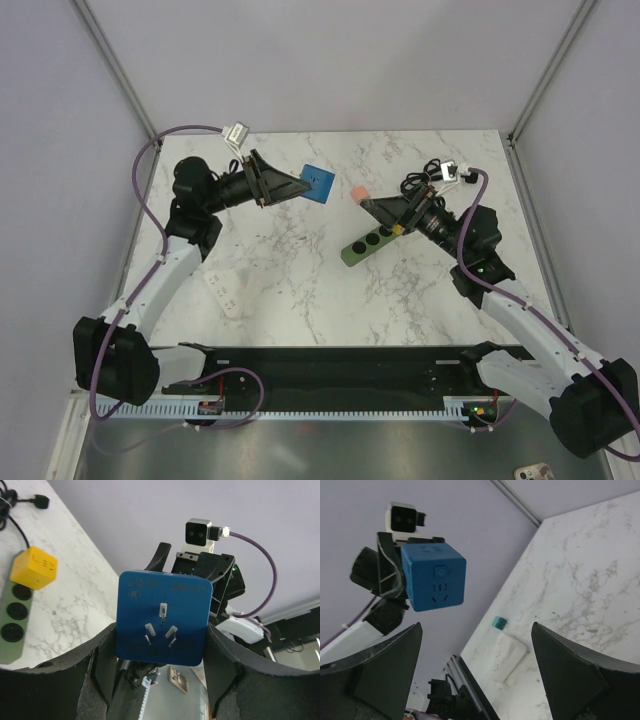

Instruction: Insert the plug

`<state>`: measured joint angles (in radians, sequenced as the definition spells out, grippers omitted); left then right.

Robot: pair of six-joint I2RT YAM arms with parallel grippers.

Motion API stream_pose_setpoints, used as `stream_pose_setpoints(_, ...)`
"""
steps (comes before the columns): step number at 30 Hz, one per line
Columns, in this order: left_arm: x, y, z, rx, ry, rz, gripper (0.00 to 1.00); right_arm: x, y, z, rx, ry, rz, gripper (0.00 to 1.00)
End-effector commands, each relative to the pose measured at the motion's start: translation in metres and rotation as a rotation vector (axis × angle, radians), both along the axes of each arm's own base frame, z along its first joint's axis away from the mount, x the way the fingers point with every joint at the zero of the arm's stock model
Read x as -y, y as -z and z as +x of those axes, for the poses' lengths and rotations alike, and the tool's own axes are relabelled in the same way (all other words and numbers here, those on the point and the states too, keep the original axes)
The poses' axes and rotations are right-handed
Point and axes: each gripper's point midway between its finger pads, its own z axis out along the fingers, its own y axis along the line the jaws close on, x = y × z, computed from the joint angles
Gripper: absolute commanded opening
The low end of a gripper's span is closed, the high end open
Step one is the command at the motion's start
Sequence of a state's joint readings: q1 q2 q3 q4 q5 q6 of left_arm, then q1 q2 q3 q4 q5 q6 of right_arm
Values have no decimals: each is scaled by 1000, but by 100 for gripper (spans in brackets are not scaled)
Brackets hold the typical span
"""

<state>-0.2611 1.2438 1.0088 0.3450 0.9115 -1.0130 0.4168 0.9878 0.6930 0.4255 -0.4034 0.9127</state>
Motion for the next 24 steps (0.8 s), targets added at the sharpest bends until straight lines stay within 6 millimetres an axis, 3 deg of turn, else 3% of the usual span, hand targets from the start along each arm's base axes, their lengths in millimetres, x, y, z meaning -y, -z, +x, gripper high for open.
stream_pose_setpoints(1, 4, -46, -36, 91, 114, -133, 2, 0, -59, -25, 161, -79, 176, 98)
stream_pose_setpoints(8, 28, -39, -58, 67, 210, -183, 2, -20, -67, -37, 173, -156, 198, 98)
stream_pose_setpoints(24, 50, -37, -68, 47, 267, -222, 2, -34, -75, -55, 228, -215, 216, 95)
